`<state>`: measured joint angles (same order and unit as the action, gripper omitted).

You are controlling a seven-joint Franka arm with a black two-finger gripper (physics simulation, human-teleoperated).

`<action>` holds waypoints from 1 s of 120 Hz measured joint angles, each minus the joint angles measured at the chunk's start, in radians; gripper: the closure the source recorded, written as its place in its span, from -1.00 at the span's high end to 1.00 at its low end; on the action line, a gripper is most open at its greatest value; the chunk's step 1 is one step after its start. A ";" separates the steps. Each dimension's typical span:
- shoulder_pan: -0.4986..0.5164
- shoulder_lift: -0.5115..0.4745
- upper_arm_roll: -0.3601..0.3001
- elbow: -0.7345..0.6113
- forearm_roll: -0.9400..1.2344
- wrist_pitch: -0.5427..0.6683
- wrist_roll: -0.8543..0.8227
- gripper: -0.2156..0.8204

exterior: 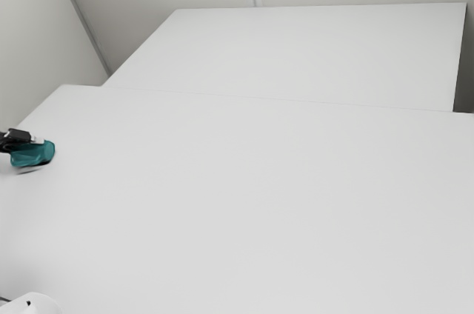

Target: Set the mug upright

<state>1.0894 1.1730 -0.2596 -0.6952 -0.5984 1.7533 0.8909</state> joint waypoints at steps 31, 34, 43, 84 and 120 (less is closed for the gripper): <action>0.002 0.000 -0.030 0.000 -0.023 -0.014 0.003 -0.07; 0.002 0.000 -0.030 0.000 -0.027 -0.016 0.003 -0.06; 0.002 0.000 -0.031 0.000 -0.035 -0.020 0.005 -0.23; 0.004 -0.005 -0.050 0.000 -0.041 -0.032 0.006 -0.54; 0.001 -0.023 -0.109 0.002 -0.030 -0.032 0.002 -0.86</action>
<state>1.0904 1.1496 -0.3682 -0.6931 -0.6279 1.7210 0.8925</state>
